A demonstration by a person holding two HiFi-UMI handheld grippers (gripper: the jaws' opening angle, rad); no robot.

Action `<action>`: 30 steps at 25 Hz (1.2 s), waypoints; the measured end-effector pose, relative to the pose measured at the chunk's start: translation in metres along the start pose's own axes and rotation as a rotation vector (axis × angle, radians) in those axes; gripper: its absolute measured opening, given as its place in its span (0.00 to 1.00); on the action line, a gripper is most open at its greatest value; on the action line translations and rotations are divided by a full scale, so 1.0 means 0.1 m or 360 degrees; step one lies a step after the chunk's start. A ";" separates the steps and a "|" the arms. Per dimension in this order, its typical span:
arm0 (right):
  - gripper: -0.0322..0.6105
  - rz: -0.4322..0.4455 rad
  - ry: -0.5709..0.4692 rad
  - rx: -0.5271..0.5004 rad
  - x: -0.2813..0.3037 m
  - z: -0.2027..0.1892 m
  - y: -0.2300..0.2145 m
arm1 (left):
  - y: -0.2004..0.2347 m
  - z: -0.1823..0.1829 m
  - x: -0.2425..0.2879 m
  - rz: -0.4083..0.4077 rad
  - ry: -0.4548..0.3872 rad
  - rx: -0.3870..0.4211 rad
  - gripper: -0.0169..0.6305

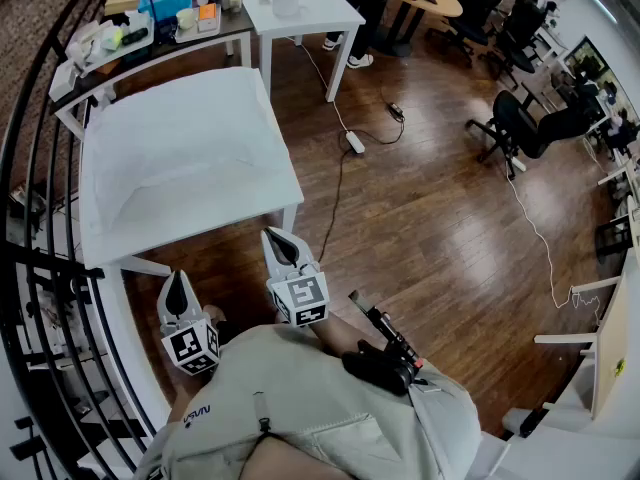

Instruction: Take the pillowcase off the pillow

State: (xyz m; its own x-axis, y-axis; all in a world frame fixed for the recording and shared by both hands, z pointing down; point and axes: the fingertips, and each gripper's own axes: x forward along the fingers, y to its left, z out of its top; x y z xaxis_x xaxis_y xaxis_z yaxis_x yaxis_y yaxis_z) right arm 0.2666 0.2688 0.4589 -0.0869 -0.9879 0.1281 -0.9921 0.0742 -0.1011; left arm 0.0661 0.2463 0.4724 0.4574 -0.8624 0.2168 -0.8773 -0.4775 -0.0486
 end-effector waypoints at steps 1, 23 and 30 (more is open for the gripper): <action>0.05 -0.0003 0.0002 -0.0006 0.05 0.01 0.03 | 0.04 0.01 0.05 -0.0012 -0.0006 0.0002 0.03; 0.05 -0.0117 0.0008 -0.0162 1.83 0.58 1.21 | 1.90 0.38 1.24 -0.0236 -0.0074 -0.0045 0.04; 0.05 0.0002 0.0032 -0.0155 2.28 0.72 1.13 | 2.04 0.47 1.48 -0.0113 -0.0023 -0.0056 0.04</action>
State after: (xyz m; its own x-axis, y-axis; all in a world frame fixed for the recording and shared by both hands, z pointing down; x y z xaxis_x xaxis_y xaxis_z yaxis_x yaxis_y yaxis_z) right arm 0.1412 0.0420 0.4058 -0.0888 -0.9850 0.1477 -0.9960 0.0890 -0.0052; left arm -0.0385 0.0137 0.4491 0.5203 -0.8292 0.2043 -0.8472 -0.5313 0.0009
